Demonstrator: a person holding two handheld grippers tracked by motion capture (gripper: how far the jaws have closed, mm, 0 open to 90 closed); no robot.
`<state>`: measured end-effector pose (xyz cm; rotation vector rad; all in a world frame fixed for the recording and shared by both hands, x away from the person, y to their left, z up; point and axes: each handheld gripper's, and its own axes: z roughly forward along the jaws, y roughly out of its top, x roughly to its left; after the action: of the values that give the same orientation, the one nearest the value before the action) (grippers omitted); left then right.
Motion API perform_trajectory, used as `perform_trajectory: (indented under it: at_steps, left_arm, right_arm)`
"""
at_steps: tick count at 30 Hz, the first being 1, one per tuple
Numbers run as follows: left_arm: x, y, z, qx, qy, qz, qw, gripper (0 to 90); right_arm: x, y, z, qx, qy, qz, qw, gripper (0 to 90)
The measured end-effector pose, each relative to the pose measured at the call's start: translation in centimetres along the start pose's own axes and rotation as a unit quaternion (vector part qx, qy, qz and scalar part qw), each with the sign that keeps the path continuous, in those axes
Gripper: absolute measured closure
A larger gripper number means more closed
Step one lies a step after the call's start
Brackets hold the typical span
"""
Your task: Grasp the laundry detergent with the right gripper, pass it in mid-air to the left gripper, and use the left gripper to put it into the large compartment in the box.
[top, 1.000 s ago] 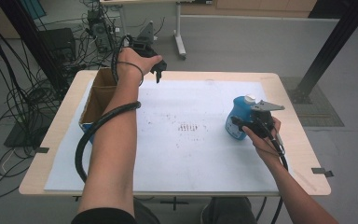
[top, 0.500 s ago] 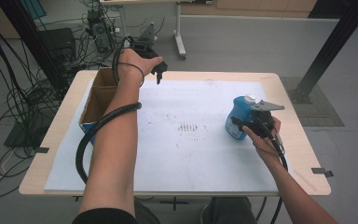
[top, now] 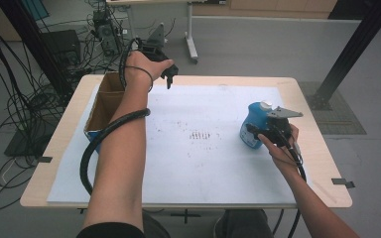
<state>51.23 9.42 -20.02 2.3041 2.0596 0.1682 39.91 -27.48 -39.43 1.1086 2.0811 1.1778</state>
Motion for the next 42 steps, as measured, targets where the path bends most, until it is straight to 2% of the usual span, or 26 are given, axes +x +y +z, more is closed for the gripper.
perform_trajectory:
  at_steps: [16, 42]
  left_arm:
    - [0.0, -0.02, -0.05, 0.001, -0.002, 0.002, 1.0, 5.5]
    - [0.02, -0.32, -0.68, -0.003, 0.005, 0.003, 1.0, 5.6]
  right_arm:
    - [0.01, -0.12, 0.01, -0.005, -0.001, 0.0, 1.0, 42.3]
    - [0.05, -0.21, 0.04, -0.009, -0.003, 0.003, 1.0, 42.8]
